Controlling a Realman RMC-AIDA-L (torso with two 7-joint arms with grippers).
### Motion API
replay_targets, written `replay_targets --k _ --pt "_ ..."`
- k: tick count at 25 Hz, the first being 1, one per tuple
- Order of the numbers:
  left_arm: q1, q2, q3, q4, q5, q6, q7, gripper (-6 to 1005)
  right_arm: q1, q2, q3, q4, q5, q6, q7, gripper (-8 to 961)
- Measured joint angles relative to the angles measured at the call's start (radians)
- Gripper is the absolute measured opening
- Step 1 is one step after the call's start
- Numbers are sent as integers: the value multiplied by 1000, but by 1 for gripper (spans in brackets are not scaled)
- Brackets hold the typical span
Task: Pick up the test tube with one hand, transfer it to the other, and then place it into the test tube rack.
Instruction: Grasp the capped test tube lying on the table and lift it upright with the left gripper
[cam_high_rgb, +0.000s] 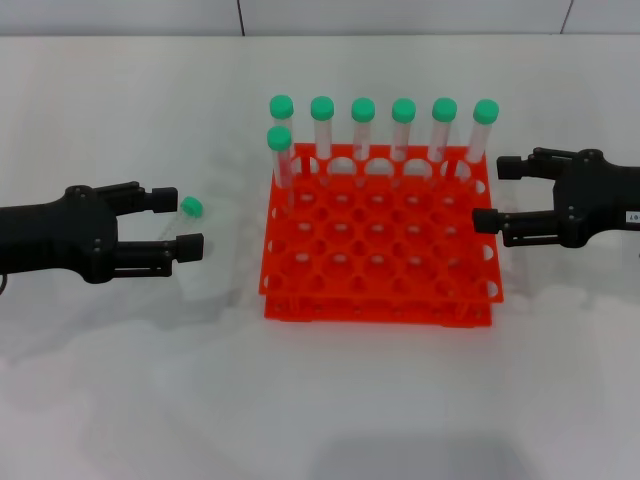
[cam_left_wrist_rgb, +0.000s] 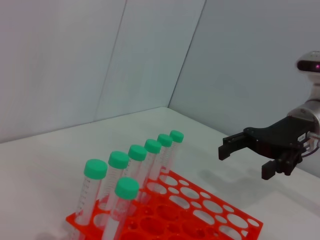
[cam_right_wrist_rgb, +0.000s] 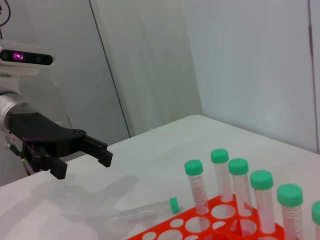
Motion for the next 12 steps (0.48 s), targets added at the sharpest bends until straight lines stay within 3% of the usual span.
replay_targets --k 12 --pt "-2 1 0 0 -1 0 0 865 1 5 2 2 -24 8 3 873"
